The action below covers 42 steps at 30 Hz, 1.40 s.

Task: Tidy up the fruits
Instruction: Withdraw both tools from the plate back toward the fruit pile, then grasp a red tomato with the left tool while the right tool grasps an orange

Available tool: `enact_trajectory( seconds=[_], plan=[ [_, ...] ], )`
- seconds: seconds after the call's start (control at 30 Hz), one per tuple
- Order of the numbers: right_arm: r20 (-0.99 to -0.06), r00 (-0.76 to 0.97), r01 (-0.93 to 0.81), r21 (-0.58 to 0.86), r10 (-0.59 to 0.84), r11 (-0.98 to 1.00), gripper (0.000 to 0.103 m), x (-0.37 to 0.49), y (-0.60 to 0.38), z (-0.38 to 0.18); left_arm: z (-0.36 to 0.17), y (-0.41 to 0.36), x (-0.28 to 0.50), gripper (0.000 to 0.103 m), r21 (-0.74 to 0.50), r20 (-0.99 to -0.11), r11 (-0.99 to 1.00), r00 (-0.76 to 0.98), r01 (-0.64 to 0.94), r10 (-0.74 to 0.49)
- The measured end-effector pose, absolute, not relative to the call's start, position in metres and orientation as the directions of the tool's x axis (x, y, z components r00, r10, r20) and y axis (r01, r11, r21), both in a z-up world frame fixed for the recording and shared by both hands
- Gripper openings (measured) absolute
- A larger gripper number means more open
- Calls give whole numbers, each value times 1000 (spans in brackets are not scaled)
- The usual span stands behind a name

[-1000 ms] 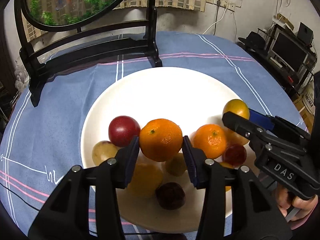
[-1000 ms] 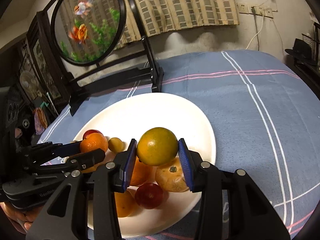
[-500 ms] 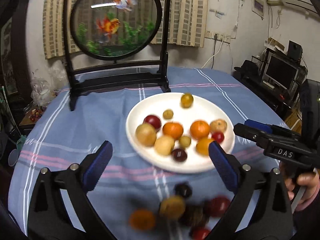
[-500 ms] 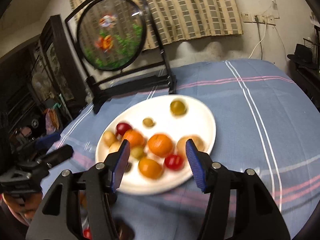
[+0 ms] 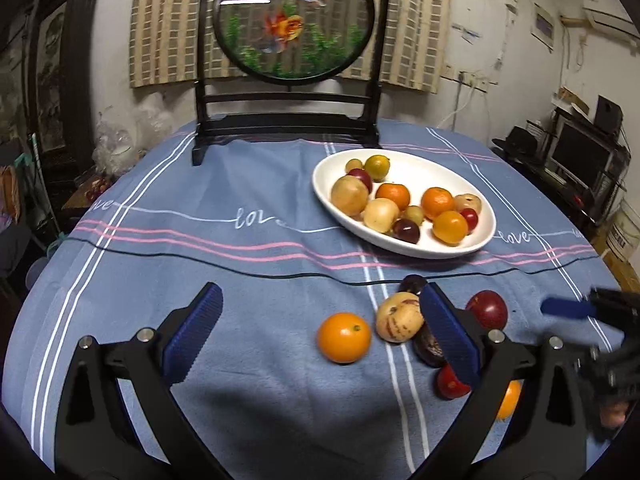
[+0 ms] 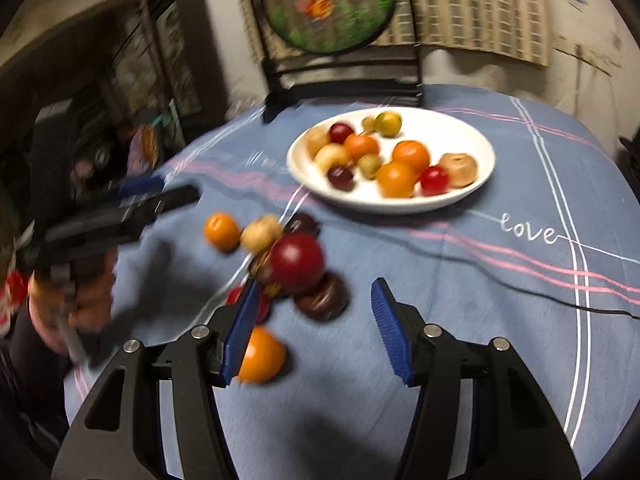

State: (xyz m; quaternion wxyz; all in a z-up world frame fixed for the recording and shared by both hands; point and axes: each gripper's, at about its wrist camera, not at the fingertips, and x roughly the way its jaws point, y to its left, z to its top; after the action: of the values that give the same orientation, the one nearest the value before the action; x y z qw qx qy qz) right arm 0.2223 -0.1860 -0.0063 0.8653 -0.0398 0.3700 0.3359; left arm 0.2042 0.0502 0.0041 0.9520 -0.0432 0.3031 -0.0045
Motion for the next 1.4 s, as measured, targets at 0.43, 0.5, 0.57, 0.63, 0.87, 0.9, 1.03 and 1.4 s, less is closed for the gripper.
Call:
enact_trajectory(
  seconds=[0.43, 0.5, 0.57, 0.63, 0.87, 0.9, 1.03, 1.4],
  plan=[
    [-758, 415, -677, 112, 503, 727, 59, 206, -157, -31, 4, 49, 199, 100, -72, -571, 997, 820, -31, -16],
    [-763, 412, -681, 107, 499, 725, 59, 205, -156, -33, 4, 49, 200, 100, -72, -574, 997, 819, -29, -17],
    [-765, 407, -687, 102, 498, 719, 59, 204, -155, -34, 4, 49, 199, 100, -72, -574, 997, 819, -28, -18],
    [-767, 407, -692, 95, 496, 715, 59, 203, -155, -34, 5, 49, 199, 100, -73, -572, 997, 820, -28, -18],
    [-772, 410, -708, 65, 485, 703, 54, 201, -148, -38, 5, 50, 199, 100, -74, -572, 997, 820, -32, -16],
    [-774, 408, -709, 65, 485, 702, 53, 201, -148, -39, 5, 49, 199, 100, -73, -573, 997, 819, -32, -16],
    [-775, 406, -710, 65, 484, 701, 52, 202, -148, -40, 5, 50, 199, 100, -70, -573, 997, 819, -34, -12],
    [-779, 401, -714, 64, 482, 697, 46, 201, -147, -42, 4, 51, 199, 100, -64, -572, 997, 821, -37, -6]
  ],
)
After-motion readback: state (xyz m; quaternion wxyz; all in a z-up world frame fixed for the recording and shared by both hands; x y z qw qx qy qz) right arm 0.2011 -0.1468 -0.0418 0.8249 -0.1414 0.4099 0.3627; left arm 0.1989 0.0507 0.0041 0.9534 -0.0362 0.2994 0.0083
